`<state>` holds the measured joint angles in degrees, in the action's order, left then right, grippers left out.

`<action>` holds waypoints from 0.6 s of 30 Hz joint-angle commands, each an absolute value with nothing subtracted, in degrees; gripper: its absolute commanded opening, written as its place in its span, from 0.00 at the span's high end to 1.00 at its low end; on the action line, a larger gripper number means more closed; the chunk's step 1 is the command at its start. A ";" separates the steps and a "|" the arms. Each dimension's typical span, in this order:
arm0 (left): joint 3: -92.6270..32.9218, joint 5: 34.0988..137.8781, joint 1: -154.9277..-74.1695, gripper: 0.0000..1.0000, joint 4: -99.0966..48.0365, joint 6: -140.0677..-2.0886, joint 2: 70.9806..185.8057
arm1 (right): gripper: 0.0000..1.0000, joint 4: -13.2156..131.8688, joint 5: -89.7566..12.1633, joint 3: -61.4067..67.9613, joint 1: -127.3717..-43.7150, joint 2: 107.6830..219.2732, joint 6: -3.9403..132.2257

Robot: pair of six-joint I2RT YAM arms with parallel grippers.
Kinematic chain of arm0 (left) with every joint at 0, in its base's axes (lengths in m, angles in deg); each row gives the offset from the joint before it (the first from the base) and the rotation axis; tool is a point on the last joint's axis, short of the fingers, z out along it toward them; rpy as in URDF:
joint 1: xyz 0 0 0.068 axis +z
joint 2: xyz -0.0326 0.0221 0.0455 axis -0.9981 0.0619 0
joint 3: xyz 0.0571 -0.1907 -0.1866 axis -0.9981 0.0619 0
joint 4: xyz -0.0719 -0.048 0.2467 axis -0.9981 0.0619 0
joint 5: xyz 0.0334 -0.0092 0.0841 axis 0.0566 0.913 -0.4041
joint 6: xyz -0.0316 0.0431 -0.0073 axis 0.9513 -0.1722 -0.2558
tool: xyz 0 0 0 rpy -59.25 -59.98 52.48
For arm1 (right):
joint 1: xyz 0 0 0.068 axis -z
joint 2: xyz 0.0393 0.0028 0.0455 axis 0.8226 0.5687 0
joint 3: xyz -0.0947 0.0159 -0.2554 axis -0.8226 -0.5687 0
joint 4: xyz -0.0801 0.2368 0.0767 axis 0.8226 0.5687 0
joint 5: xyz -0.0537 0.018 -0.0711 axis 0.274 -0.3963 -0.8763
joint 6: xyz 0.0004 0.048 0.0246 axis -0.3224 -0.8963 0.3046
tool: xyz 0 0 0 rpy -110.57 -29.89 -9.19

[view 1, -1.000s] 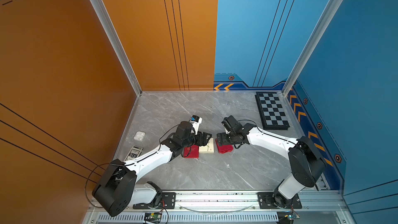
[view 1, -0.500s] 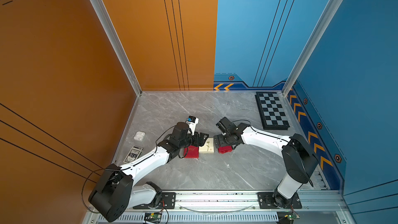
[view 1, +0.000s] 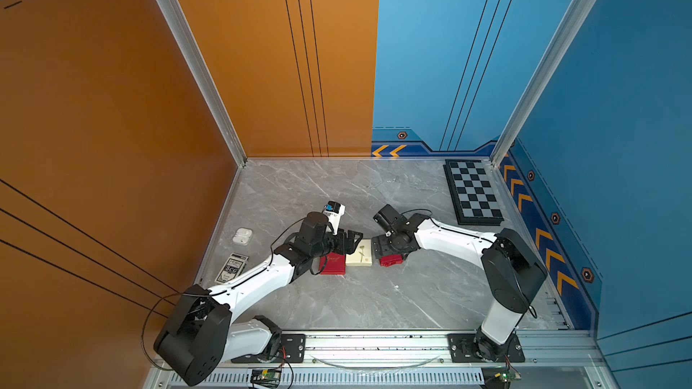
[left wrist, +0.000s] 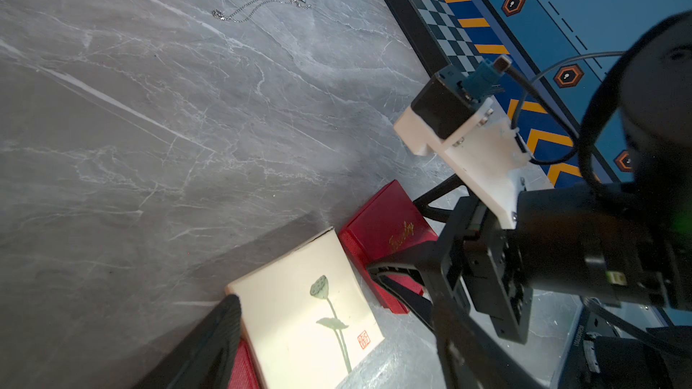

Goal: Take the necklace out of the lift-off lid jewelry box
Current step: Move the jewelry box to the center of the board.

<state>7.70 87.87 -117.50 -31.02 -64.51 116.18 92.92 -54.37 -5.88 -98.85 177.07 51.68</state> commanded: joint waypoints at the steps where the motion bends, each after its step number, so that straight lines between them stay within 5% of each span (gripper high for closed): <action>1: 9.15 88.53 -117.03 0.19 -29.98 -65.27 114.92 | 0.08 95.28 -55.95 -4.59 -98.43 178.25 51.30; 18: 10.56 88.15 -116.93 0.18 -29.82 -64.76 112.99 | 0.14 95.35 -56.07 2.65 -90.40 185.37 52.59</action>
